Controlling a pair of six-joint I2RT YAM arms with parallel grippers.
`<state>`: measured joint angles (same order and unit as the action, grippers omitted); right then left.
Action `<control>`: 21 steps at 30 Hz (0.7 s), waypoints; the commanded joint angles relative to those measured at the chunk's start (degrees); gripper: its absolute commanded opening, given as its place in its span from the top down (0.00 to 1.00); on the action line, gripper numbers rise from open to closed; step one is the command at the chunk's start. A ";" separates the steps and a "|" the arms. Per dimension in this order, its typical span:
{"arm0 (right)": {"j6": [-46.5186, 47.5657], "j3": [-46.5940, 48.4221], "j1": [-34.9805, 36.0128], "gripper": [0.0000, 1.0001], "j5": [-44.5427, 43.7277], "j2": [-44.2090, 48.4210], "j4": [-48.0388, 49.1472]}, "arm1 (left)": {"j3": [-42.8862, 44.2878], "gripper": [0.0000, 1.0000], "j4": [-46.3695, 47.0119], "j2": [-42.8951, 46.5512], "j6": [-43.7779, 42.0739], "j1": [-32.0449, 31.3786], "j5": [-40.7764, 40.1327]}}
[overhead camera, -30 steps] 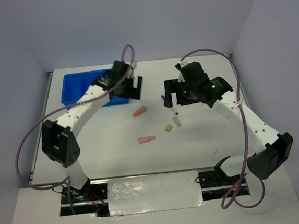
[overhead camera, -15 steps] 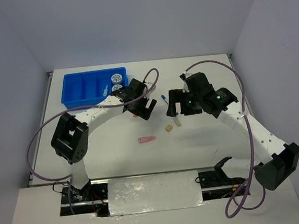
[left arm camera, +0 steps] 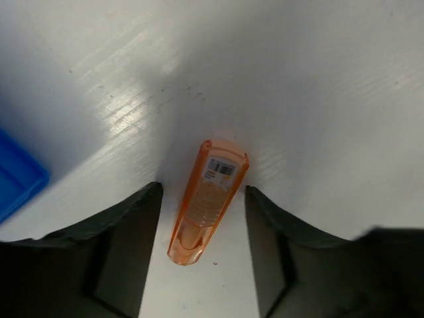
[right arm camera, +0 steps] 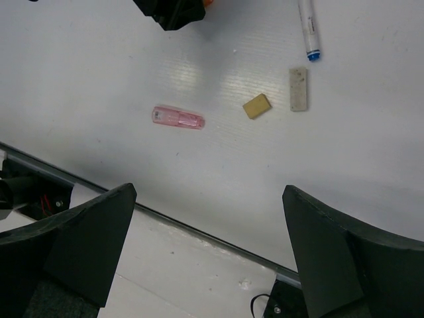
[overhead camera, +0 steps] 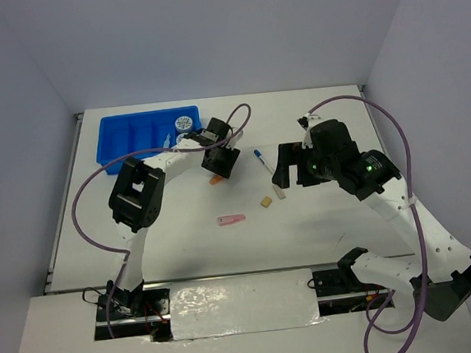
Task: Sort the stationery into containers
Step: Pick up the stationery from the center of the board, then place the stationery in the storage box.
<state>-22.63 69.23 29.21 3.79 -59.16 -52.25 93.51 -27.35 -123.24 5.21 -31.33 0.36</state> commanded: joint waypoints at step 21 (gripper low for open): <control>3.03 4.25 -0.30 0.00 1.48 -4.56 3.64 | 16.76 0.89 -10.77 11.29 13.59 12.77 -11.35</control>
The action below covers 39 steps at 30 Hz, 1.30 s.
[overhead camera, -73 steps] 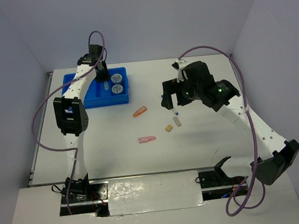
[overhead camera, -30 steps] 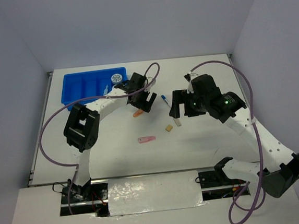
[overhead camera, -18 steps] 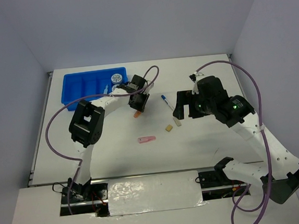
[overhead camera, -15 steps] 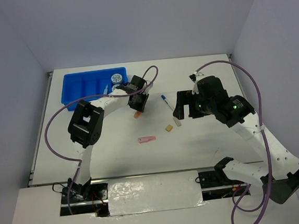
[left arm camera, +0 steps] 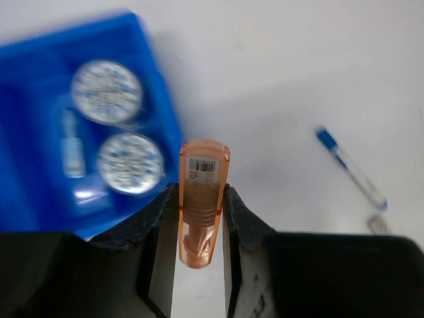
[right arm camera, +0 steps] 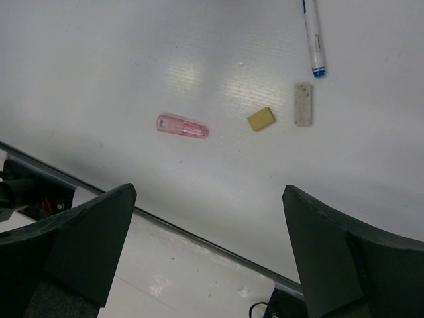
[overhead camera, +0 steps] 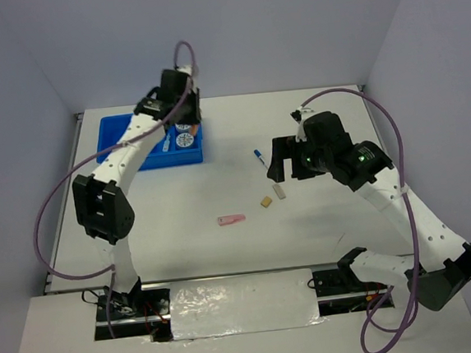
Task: Sort the stationery into containers
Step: Place the stationery in the storage box, then pick up the stationery from the center of the board.
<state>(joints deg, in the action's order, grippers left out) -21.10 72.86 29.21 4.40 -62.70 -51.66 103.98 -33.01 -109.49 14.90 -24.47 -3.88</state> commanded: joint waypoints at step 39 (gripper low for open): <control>-7.91 5.79 -4.86 0.00 -5.99 -1.91 -1.33 | -26.63 0.01 4.62 14.47 -14.28 -16.37 15.48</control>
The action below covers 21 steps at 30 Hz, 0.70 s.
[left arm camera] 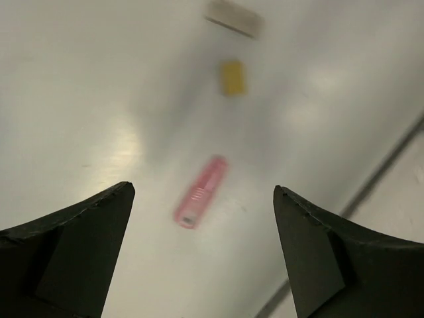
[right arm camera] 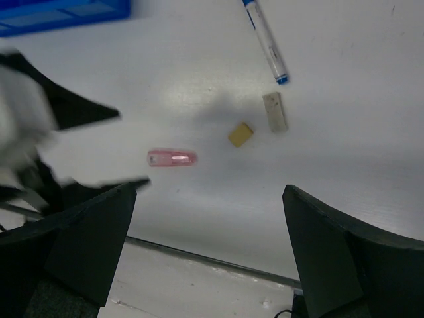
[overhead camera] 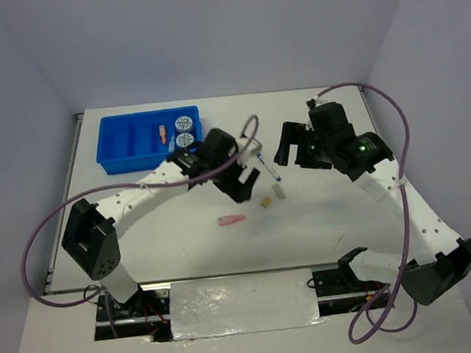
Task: Sort the stationery into containers
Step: Pick up the stationery from the center of the board.
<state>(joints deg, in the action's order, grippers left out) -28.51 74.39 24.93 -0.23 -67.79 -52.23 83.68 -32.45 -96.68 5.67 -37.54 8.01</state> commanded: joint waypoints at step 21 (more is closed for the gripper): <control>5.40 2.16 -1.11 0.00 1.90 12.68 -3.32 | -16.18 0.07 6.96 -10.27 -6.11 -12.82 -12.14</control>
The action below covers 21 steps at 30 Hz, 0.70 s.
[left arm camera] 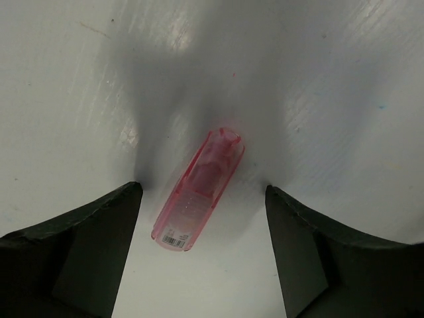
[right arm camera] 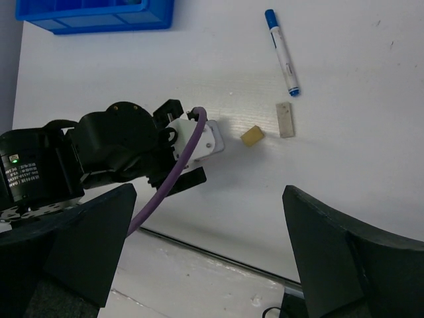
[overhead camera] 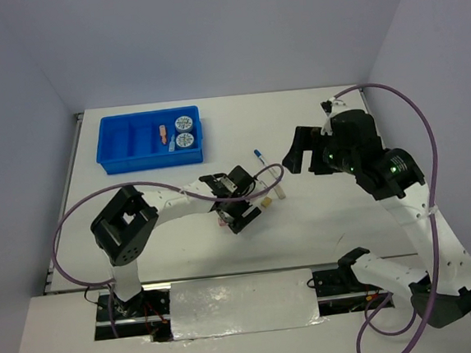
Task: Sort the stationery into containers
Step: Pick up the stationery from the center of the board.
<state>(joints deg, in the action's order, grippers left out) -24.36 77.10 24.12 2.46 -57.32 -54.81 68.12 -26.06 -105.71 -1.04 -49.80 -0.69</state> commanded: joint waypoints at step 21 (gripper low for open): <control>2.12 -3.18 -0.39 0.00 0.00 1.77 1.19 | 12.55 1.00 0.32 6.67 18.08 25.51 -5.46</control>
<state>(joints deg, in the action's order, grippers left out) -23.29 75.24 23.99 1.96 -54.65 -55.00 74.26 -26.65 -102.24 11.40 -31.40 -5.41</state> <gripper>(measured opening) 0.997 0.376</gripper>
